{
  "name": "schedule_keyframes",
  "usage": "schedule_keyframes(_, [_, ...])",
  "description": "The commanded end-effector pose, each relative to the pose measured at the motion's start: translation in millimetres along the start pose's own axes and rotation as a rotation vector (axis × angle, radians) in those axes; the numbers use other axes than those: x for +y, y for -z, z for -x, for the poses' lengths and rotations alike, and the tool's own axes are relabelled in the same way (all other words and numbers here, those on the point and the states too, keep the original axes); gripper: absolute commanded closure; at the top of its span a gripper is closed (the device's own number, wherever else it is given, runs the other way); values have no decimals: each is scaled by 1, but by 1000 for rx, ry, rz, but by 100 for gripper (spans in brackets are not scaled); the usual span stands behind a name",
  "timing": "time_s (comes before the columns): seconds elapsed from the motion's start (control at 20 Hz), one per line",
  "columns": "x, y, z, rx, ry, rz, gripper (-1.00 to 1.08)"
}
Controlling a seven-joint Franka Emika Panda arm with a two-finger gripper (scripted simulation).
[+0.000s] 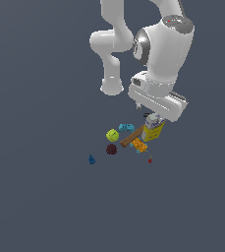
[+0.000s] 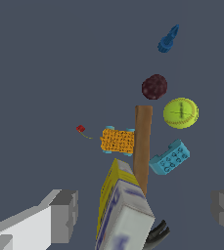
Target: Pick up a designated object from a clutter of objects.
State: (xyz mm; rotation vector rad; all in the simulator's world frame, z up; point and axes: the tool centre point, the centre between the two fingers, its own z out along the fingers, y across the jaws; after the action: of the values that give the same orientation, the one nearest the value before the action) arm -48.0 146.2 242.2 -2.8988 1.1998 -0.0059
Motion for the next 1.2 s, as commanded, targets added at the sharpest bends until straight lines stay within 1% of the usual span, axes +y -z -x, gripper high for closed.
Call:
schedule_keyframes(0.0, [-2, -5, 10, 0, -45, 1, -92])
schedule_keyframes(0.65, [-10, -28, 59, -1, -267, 4, -92])
schedule_keyframes(1.15, [-11, -38, 81, -1, -365, 5, -92])
